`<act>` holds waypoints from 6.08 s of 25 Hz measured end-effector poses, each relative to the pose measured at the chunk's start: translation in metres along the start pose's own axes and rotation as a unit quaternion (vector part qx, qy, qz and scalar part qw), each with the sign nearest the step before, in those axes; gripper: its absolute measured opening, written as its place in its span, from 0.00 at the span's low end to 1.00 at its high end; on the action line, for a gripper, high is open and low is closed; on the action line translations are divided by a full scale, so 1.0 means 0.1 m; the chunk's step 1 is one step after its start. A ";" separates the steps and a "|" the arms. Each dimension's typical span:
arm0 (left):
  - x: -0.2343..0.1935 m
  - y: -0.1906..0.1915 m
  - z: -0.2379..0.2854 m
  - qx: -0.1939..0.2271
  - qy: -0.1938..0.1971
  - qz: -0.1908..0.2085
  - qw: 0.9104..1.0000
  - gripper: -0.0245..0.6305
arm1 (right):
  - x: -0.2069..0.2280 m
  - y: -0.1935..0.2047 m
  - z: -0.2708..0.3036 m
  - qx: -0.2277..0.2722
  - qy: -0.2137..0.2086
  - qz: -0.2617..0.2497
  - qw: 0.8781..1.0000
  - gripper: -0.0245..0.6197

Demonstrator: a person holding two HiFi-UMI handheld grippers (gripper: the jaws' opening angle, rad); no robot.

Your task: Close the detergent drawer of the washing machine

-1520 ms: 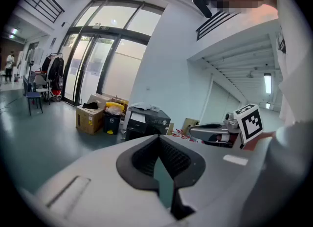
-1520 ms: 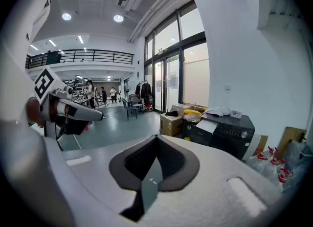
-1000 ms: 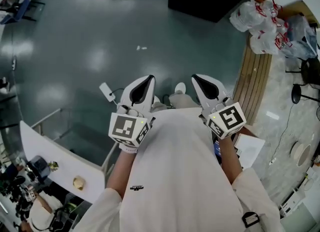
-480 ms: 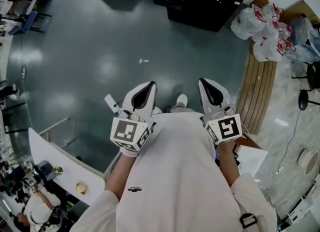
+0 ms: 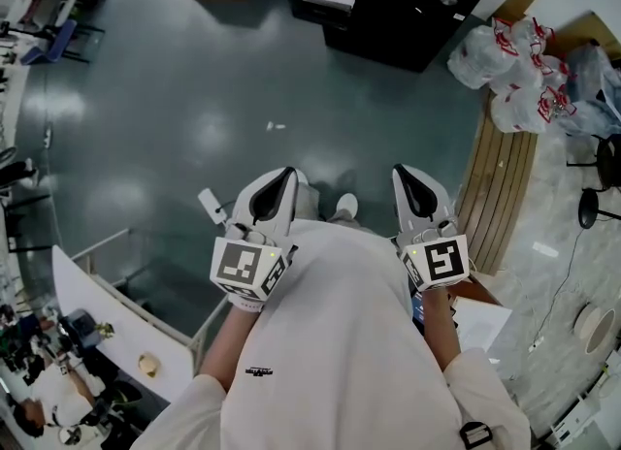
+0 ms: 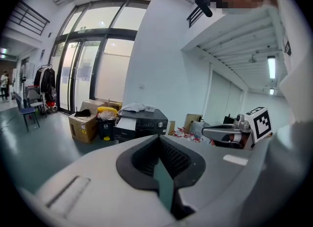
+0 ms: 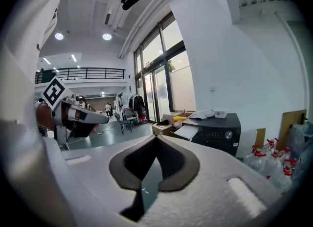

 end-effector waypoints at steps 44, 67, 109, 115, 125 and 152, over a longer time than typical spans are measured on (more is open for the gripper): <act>-2.32 -1.29 2.45 0.055 0.091 -0.100 0.989 0.07 | 0.78 -1.05 2.84 -0.065 0.038 -0.038 0.996 0.04; -1.95 -1.53 3.64 0.010 -0.059 -0.086 0.994 0.07 | 2.73 -1.08 3.93 -0.034 -0.131 -0.041 0.990 0.04; -2.21 -0.18 4.19 -0.057 -0.125 0.011 0.990 0.07 | 2.61 -0.40 4.80 -0.080 -0.283 -0.064 0.954 0.04; -2.22 0.01 4.39 -0.061 -0.109 0.016 0.992 0.07 | 2.68 -0.25 4.80 -0.081 -0.267 -0.063 0.958 0.04; -2.30 0.28 4.67 -0.074 -0.087 0.048 0.992 0.07 | 2.76 -0.08 4.81 -0.085 -0.268 -0.062 0.958 0.04; -2.46 0.20 5.11 -0.057 -0.079 0.070 0.993 0.07 | 2.96 0.08 4.95 -0.090 -0.234 -0.026 0.968 0.04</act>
Point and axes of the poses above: the fingertips, and each gripper's own axes: z forward along the fingers, x to its right, y out of its underside, the point moved 10 cm from there along -z, backward along the fingers, and after that the axes turned 5 degrees about -z, right-handed, at the moved point
